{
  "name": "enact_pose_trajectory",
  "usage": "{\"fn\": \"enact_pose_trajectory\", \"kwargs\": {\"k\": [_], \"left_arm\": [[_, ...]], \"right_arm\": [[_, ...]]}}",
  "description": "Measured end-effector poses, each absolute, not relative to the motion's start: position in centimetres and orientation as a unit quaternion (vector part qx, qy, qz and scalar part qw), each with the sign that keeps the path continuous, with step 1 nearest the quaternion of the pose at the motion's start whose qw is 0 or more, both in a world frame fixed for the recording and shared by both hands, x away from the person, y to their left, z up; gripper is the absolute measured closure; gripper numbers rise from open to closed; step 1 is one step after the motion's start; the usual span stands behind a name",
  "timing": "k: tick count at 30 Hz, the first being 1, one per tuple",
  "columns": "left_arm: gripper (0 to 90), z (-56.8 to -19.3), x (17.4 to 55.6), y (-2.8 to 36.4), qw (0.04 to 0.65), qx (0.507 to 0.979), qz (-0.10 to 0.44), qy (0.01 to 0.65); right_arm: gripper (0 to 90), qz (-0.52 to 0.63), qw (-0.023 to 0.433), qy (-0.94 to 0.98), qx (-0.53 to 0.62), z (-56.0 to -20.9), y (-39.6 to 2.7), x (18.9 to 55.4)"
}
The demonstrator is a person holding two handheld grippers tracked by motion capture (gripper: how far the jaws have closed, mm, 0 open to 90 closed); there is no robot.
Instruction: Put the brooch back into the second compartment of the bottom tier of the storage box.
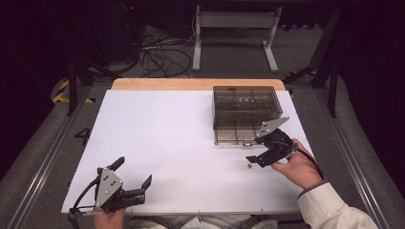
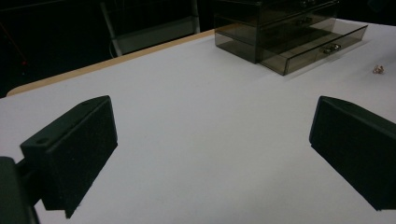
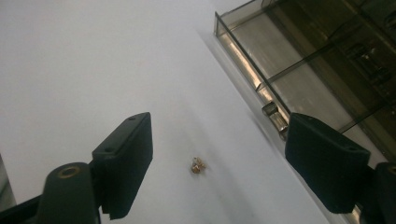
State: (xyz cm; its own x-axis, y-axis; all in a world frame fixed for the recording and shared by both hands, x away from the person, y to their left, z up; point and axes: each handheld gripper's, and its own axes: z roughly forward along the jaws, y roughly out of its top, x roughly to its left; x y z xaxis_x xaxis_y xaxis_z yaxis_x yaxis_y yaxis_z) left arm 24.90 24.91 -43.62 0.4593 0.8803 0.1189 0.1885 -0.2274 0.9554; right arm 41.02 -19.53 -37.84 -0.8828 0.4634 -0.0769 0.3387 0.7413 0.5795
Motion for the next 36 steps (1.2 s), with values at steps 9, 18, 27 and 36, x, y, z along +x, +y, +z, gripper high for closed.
{"fn": "enact_pose_trajectory", "kwargs": {"k": [9, 18, 27, 36], "left_arm": [[1.8, -43.6, 24.9, 24.9, 0.49, 0.7, 0.353, 0.382], [1.8, -43.6, 24.9, 24.9, 0.49, 0.699, 0.352, 0.383], [1.8, -43.7, 25.0, 24.8, 0.491, 0.699, 0.35, 0.384], [1.8, -43.7, 25.0, 24.8, 0.491, 0.699, 0.35, 0.384]], "right_arm": [[28.2, 0.246, 0.08, 0.939, 0.228, -38.6, -19.0, 41.7], [31.8, 0.214, 0.065, 0.948, 0.226, -39.3, -18.6, 41.9], [39.9, 0.184, 0.052, 0.956, 0.221, -40.0, -18.1, 42.2], [40.9, 0.154, 0.041, 0.963, 0.219, -40.9, -17.7, 42.5]]}}
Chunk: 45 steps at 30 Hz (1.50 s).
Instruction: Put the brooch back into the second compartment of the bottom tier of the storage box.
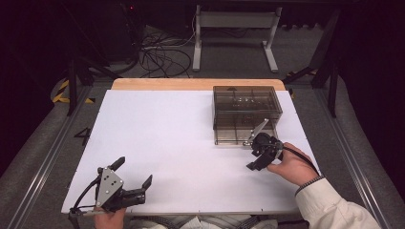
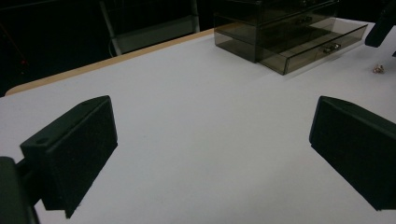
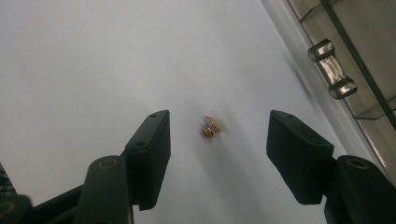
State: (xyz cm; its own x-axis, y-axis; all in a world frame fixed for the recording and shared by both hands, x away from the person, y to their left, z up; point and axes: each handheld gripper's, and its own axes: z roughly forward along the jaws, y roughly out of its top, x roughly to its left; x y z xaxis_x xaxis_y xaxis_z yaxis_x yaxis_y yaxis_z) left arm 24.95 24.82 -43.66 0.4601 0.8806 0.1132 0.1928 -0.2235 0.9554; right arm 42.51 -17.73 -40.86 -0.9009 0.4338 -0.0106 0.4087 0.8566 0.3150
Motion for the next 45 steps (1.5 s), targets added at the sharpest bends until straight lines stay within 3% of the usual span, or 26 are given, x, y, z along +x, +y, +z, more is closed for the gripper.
{"fn": "enact_pose_trajectory", "kwargs": {"k": [20, 29, 45], "left_arm": [[1.8, -43.6, 24.9, 24.9, 0.49, 0.699, 0.352, 0.383], [1.8, -43.6, 24.9, 24.9, 0.49, 0.7, 0.354, 0.381], [1.8, -43.6, 24.9, 24.9, 0.489, 0.7, 0.354, 0.381]], "right_arm": [[58.6, 0.102, 0.046, 0.975, 0.19, -42.5, -16.2, 42.7], [77.3, 0.093, 0.051, 0.977, 0.184, -42.8, -15.9, 42.7], [77.6, 0.103, 0.062, 0.976, 0.184, -42.3, -16.1, 42.5]]}}
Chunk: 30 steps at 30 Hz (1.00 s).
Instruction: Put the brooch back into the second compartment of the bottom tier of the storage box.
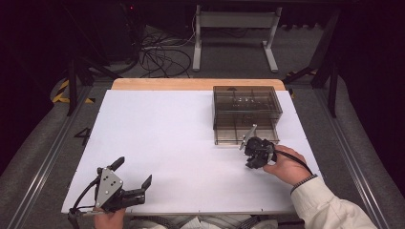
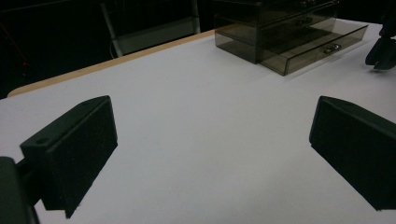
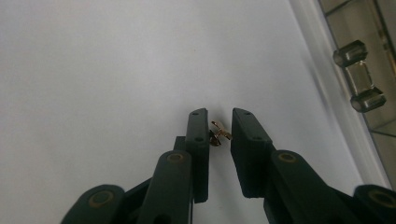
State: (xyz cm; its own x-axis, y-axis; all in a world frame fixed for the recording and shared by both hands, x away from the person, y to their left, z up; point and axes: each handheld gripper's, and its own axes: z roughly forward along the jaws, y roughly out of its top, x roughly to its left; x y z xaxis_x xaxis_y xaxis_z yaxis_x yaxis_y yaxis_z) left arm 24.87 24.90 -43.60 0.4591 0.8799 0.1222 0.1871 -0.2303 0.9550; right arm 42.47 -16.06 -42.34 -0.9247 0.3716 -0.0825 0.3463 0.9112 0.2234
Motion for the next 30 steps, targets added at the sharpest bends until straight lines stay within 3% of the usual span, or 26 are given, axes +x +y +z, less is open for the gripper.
{"fn": "enact_pose_trajectory", "kwargs": {"k": [30], "left_arm": [[1.8, -43.6, 24.9, 24.9, 0.491, 0.698, 0.355, 0.382]], "right_arm": [[77.7, 0.231, 0.15, 0.943, 0.189, -38.3, -17.5, 41.3]]}}
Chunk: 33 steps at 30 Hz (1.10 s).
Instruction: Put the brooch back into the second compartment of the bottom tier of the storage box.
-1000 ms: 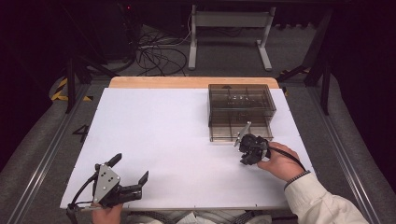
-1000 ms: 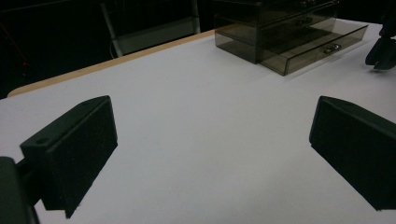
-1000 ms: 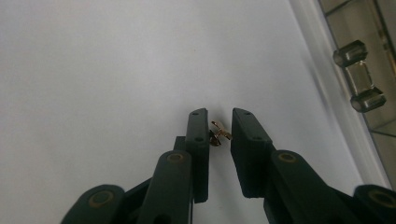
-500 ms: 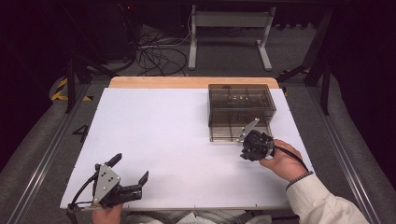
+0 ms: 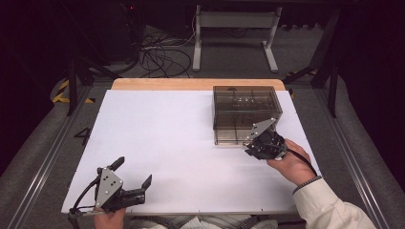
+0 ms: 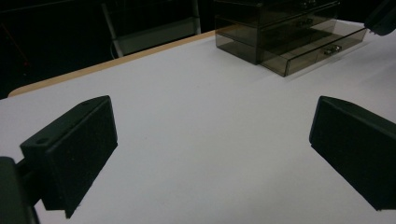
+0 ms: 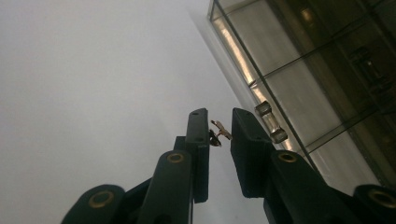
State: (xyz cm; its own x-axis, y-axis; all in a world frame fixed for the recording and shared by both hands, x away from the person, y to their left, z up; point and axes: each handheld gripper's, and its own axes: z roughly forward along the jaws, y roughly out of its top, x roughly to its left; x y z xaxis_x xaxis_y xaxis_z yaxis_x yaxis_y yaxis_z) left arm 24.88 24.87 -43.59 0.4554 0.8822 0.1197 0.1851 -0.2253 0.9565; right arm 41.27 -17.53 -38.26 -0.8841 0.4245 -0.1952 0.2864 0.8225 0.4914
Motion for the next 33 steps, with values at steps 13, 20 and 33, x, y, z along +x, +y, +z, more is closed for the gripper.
{"fn": "enact_pose_trajectory", "kwargs": {"k": [13, 20, 33], "left_arm": [[1.8, -43.6, 24.9, 24.9, 0.491, 0.698, 0.354, 0.383], [1.8, -43.6, 24.9, 24.9, 0.49, 0.699, 0.355, 0.382], [1.8, -43.6, 24.9, 24.9, 0.491, 0.697, 0.354, 0.384]], "right_arm": [[77.7, 0.287, 0.19, 0.918, 0.198, -36.8, -18.3, 40.8], [77.7, 0.328, 0.208, 0.898, 0.205, -36.2, -18.5, 40.8], [77.7, 0.364, 0.222, 0.876, 0.227, -35.7, -18.8, 41.4]]}}
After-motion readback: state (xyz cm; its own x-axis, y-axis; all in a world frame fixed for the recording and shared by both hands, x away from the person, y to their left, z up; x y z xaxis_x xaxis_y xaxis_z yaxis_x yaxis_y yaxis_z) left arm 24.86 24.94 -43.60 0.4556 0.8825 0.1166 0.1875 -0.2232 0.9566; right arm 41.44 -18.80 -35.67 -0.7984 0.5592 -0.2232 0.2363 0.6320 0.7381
